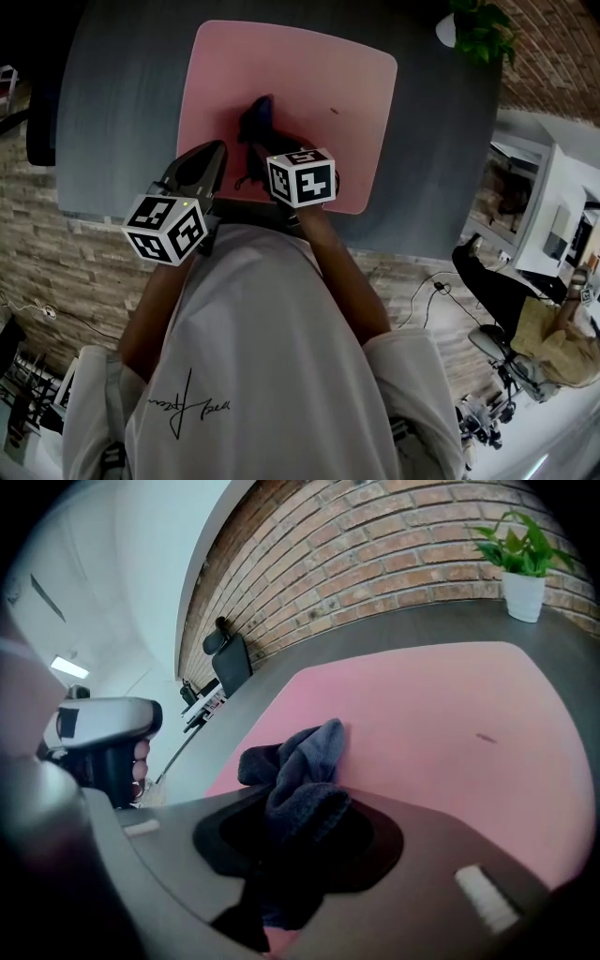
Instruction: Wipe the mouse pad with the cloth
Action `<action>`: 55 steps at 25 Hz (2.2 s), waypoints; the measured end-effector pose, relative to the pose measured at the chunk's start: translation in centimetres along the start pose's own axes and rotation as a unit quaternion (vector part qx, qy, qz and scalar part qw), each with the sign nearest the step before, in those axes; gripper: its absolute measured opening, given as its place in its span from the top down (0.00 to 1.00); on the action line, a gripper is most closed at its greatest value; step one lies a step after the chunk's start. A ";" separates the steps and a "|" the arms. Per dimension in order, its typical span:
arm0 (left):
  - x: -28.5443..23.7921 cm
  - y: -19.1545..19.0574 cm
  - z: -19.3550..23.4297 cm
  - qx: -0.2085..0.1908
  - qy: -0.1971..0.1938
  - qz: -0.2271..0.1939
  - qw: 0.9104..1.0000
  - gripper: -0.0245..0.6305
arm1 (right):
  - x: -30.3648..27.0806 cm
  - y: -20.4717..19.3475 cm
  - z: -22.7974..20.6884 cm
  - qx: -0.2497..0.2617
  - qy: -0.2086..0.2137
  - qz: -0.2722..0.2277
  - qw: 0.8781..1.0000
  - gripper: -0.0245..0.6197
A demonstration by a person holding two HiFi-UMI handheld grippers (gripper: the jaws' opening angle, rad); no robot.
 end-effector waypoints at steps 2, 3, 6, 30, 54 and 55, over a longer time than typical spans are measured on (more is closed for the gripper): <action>-0.2 0.0 -0.1 -0.003 -0.004 0.002 1.000 0.95 | 0.3 0.0 -0.5 -0.005 -0.002 -0.003 1.000 0.75; -0.3 0.0 -0.2 -0.003 -0.005 0.002 1.000 0.95 | 0.5 0.0 -0.8 -0.010 -0.002 -0.005 1.000 0.75; -0.5 -0.1 -0.3 -0.003 -0.007 0.005 1.000 0.95 | 1.1 -0.1 -1.7 -0.020 -0.001 -0.006 1.000 0.75; -1.6 0.1 -0.6 -0.013 -0.032 0.023 0.999 0.95 | 5.2 -0.6 -6.1 -0.021 -0.021 -0.001 1.000 0.75; 0.1 0.7 -0.8 -0.034 -0.051 0.015 0.998 0.95 | 8.8 -2.4 -5.6 -0.029 -0.045 -0.031 0.998 0.76; 0.2 0.8 -0.9 -0.035 -0.051 0.013 0.998 0.95 | 9.1 -2.3 -5.4 -0.027 -0.043 -0.036 0.998 0.76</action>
Point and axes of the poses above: the fingertips, and each gripper's own axes: x backward along the fingers, z to its left, y out of its top, the point moved 10 cm from there along x, backward along the fingers, and after that the axes turned 9 degrees about -x, right-handed, at the moved point
